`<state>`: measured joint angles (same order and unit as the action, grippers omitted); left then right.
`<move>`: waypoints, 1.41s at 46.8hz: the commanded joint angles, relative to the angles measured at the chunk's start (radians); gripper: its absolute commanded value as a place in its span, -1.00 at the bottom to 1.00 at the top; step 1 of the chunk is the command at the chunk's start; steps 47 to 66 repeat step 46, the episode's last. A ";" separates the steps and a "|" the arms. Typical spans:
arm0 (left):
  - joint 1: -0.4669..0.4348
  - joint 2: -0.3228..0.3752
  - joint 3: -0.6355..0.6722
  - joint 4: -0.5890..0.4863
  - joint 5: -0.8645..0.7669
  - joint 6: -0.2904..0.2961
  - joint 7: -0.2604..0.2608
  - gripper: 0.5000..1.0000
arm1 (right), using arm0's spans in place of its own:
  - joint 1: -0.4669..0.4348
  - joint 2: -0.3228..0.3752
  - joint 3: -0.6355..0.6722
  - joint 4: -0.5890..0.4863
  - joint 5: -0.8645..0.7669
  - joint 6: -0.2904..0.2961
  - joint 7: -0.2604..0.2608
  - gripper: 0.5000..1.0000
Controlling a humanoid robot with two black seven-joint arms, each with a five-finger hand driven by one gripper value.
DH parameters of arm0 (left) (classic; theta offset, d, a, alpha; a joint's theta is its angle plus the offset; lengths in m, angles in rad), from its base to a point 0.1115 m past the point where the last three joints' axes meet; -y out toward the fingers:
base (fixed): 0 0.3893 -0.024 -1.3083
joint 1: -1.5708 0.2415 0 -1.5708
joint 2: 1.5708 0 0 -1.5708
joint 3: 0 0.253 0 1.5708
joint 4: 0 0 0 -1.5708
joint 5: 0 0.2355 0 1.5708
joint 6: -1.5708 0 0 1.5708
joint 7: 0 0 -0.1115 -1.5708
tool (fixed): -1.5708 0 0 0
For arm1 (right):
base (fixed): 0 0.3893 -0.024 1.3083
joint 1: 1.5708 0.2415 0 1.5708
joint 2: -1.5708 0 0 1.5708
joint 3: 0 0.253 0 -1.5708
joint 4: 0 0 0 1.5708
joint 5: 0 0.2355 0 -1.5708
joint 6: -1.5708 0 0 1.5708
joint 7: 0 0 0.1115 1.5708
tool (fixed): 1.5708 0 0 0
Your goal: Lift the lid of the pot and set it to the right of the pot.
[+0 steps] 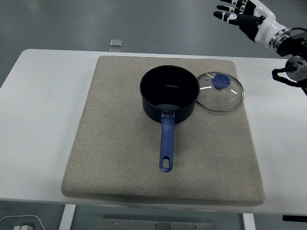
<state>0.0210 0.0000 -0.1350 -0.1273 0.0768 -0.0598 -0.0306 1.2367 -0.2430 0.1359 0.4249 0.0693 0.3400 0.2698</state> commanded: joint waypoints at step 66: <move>-0.001 0.000 0.000 0.000 0.000 0.000 0.000 1.00 | -0.060 0.024 0.001 0.014 0.175 -0.056 -0.047 0.62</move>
